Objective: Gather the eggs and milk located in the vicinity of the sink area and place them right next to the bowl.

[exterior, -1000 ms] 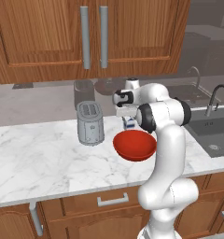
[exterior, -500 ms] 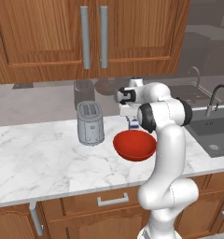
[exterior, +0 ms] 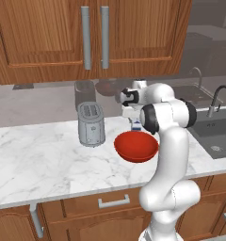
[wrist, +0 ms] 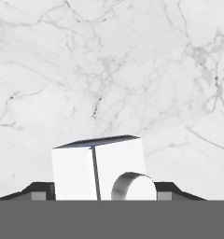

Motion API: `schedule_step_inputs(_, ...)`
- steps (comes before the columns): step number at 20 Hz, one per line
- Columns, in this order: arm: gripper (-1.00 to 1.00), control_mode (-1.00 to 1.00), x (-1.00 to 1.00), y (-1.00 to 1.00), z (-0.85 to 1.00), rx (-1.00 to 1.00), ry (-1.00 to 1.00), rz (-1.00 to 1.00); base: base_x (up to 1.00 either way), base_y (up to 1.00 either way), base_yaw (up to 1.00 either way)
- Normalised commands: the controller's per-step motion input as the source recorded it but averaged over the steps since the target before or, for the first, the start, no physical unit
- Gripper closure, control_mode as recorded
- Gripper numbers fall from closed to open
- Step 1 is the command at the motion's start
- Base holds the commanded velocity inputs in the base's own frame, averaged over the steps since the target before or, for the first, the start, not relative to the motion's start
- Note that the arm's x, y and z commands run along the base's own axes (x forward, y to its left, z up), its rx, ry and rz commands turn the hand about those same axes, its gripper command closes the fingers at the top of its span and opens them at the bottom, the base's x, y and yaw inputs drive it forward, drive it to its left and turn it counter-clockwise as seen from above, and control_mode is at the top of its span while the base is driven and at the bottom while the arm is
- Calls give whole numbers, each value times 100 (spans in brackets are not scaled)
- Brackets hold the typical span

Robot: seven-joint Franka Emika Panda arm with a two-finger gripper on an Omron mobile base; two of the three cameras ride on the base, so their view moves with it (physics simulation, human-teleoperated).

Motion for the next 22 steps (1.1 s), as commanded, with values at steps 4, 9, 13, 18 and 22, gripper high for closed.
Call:
schedule_step_inputs(4, 100, -100, -23, 0, -12, 0, -1, -7, 0, 0, 0)
schedule_step_inputs(9, 100, -100, -14, 0, -12, 0, -2, -3, 0, 0, 0)
schedule_step_inputs(13, 100, -100, 0, 0, -30, 0, -8, 0, 0, 0, 0)
schedule_step_inputs(18, 100, -100, 0, 0, -22, 0, -11, 0, 0, 0, 0)
schedule_step_inputs(22, 100, -100, 0, 0, -6, 0, -4, 0, 0, 0, 0)
